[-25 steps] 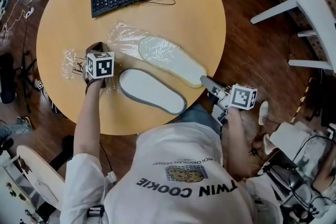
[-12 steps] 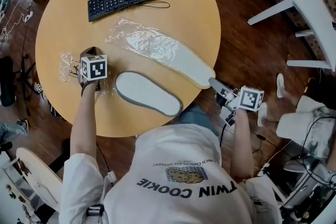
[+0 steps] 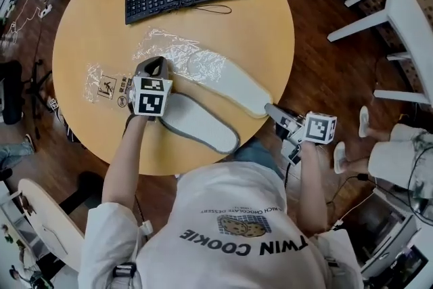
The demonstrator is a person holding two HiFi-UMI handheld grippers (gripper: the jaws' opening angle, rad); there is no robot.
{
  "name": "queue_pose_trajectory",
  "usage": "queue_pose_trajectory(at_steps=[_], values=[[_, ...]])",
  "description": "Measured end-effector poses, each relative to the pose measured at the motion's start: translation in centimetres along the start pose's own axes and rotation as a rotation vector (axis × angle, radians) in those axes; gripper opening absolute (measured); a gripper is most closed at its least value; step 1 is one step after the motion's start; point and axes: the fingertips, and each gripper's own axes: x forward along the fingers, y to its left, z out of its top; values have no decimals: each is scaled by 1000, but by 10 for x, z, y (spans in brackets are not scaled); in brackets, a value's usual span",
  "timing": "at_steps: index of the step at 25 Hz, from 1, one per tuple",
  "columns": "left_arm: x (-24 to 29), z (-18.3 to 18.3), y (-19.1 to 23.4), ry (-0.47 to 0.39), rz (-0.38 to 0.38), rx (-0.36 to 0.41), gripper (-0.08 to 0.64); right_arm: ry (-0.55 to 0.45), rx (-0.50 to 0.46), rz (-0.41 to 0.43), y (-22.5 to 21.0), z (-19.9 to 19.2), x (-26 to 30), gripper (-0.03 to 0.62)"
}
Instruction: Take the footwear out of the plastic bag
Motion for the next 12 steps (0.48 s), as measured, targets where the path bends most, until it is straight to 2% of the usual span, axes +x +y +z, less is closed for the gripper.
queue_pose_trajectory(at_steps=[2,6,12], values=[[3,-6,-10,21,-21,33,3,16,-11,12,5,0,9,67],[5,-18,-8,60,-37,31,3,58,-22,37,13,-2,32,67],[12,-35,7,138,-23,56,3,98,-19,66,23,-2,59,67]])
